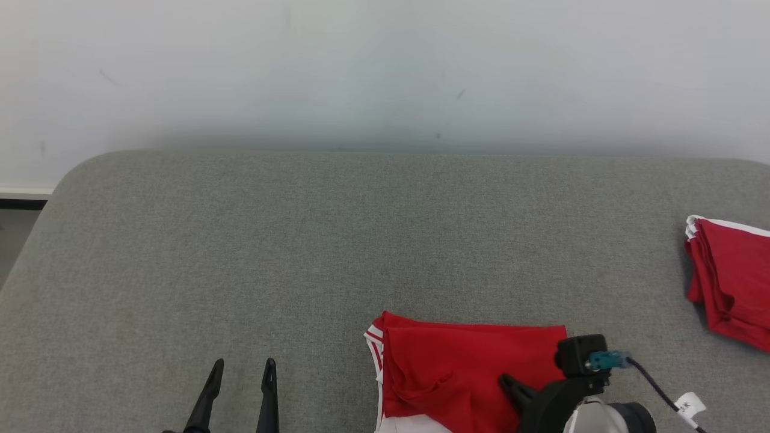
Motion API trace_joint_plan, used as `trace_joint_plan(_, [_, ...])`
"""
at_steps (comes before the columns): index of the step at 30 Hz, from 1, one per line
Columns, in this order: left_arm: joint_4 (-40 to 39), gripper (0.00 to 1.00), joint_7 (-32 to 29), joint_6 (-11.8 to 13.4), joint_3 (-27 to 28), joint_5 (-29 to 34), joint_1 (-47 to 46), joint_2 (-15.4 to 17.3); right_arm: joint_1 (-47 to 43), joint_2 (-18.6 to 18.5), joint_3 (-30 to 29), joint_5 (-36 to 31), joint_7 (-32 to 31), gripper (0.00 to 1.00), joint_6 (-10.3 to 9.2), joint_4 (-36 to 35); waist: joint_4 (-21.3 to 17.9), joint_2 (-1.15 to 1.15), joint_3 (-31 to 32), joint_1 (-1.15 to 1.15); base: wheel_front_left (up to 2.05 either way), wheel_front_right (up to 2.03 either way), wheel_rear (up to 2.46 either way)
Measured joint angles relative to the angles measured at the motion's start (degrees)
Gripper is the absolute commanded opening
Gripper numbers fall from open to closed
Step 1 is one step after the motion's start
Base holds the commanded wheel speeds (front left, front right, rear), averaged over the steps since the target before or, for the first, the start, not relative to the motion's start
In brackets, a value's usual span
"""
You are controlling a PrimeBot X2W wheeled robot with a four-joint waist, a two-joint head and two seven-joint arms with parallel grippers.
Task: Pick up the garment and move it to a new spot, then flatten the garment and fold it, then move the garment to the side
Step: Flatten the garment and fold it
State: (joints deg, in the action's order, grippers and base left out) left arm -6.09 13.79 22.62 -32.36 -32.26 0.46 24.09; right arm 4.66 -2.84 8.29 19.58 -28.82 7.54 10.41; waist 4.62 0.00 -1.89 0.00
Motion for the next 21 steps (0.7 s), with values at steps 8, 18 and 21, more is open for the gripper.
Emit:
trace_joint_plan(8, [0.76, 1.0, 0.26, -0.29, 0.19, 0.0, -0.57, -0.42, 1.08, 0.03, 8.67, 0.49, 0.11, 0.0, 0.0, 3.86, 1.26, 0.0, -0.21, 0.0, 0.0, 0.0, 0.0])
trace_joint_plan(18, [0.23, 1.0, 0.59, 0.07, 1.02, -0.01, 0.69, -0.26, -1.85, 0.08, 19.3, -1.27, -3.56, 0.0, 0.0, -0.42, 1.45, 0.0, 0.39, 0.0, 0.0, 0.0, 0.0])
trace_joint_plan(21, [-0.03, 1.0, 0.73, 0.07, 1.19, -0.01, 0.7, -0.26, -2.63, 0.02, 23.15, -0.59, -3.97, 0.0, 0.0, -1.16, 1.36, 0.0, 0.41, 0.0, 0.0, 0.0, 0.0])
